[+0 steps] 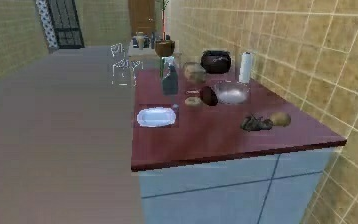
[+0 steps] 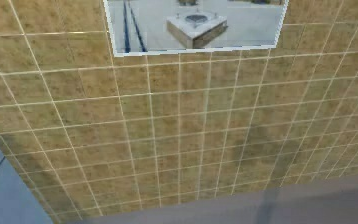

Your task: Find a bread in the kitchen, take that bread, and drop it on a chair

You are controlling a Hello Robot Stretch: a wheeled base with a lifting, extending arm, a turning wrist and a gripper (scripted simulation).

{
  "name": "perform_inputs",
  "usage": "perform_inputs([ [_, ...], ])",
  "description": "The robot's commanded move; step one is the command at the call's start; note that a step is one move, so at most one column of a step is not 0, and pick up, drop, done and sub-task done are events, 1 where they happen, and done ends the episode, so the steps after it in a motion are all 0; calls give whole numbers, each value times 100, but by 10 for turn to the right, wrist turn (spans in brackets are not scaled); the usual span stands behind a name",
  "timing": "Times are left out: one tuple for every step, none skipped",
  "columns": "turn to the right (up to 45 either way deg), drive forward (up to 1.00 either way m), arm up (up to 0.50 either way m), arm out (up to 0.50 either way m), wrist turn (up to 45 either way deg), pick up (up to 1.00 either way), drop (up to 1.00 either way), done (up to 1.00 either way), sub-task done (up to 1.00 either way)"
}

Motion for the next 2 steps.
perform_inputs([
  [210, 0, 0, 0, 0, 0, 0, 0, 0],
  [0, 10, 0, 0, 0, 0, 0, 0, 0],
])
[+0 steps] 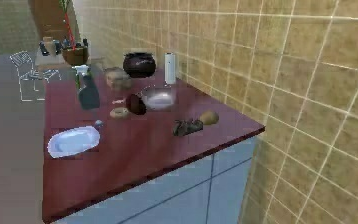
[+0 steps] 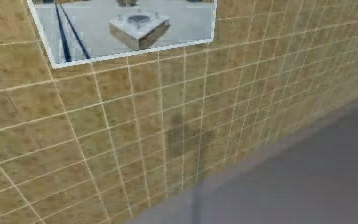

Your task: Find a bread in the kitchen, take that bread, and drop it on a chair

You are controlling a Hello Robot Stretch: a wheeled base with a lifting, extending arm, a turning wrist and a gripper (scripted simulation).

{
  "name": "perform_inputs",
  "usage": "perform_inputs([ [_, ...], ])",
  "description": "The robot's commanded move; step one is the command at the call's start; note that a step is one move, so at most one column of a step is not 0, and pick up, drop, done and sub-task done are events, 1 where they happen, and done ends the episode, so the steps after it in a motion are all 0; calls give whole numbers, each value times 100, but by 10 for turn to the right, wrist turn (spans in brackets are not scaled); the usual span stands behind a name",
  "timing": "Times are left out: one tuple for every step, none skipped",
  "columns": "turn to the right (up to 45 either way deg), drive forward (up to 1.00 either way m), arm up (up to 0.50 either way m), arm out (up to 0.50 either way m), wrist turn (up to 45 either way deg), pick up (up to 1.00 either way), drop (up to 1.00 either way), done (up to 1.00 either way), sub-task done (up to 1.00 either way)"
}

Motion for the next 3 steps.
perform_inputs([
  [-450, 0, 0, 0, 0, 0, 0, 0, 0],
  [-450, 0, 0, 0, 0, 0, 0, 0, 0],
  [-180, 0, 0, 0, 0, 0, 0, 0, 0],
])
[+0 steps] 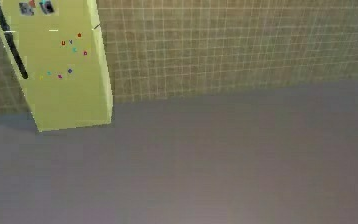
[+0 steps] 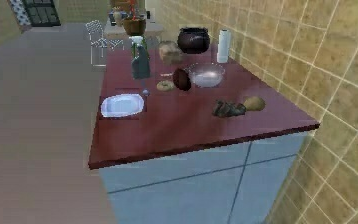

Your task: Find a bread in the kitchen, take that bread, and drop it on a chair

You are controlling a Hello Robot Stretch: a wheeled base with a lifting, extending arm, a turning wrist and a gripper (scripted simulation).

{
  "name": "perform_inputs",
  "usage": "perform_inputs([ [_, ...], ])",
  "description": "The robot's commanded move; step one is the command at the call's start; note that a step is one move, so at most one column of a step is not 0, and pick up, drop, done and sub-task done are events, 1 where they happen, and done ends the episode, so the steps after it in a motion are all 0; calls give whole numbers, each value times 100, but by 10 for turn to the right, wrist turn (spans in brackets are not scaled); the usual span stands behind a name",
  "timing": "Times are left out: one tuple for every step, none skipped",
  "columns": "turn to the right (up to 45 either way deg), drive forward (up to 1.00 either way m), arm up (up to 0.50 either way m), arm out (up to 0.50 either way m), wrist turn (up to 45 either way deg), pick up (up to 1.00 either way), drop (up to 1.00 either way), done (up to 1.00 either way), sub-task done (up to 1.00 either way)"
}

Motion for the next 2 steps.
perform_inputs([
  [450, 0, 0, 0, 0, 0, 0, 0, 0],
  [390, 0, 0, 0, 0, 0, 0, 0, 0],
])
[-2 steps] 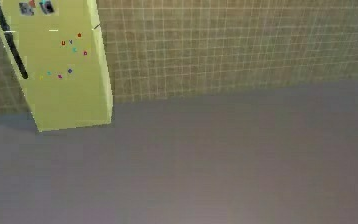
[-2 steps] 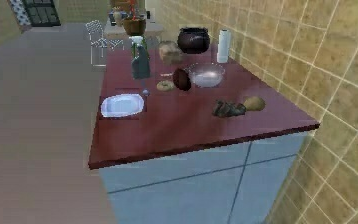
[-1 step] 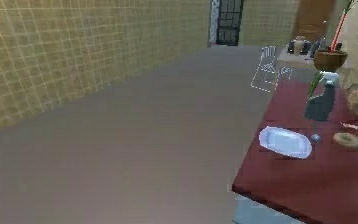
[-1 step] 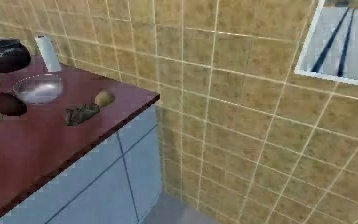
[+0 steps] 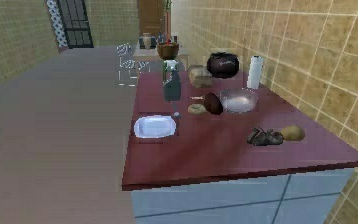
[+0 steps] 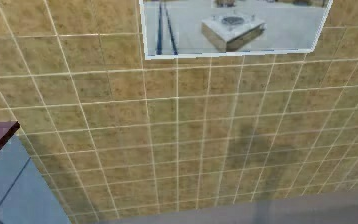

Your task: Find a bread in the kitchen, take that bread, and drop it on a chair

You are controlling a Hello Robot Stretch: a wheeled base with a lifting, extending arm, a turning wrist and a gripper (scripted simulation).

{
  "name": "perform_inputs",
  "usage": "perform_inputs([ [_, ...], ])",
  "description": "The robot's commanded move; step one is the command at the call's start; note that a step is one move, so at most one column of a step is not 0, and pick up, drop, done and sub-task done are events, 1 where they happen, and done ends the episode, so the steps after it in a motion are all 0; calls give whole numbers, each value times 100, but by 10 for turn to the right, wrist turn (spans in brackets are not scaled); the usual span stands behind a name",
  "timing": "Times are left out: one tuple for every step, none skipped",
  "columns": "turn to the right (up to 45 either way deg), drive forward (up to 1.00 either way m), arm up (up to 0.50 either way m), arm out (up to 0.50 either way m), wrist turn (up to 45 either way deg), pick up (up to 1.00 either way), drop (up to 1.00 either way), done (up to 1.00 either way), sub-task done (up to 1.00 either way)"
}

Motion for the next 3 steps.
perform_inputs([
  [0, 25, 0, 0, 0, 0, 0, 0, 0],
  [-450, 0, 0, 0, 0, 0, 0, 0, 0],
  [-330, 0, 0, 0, 0, 0, 0, 0, 0],
])
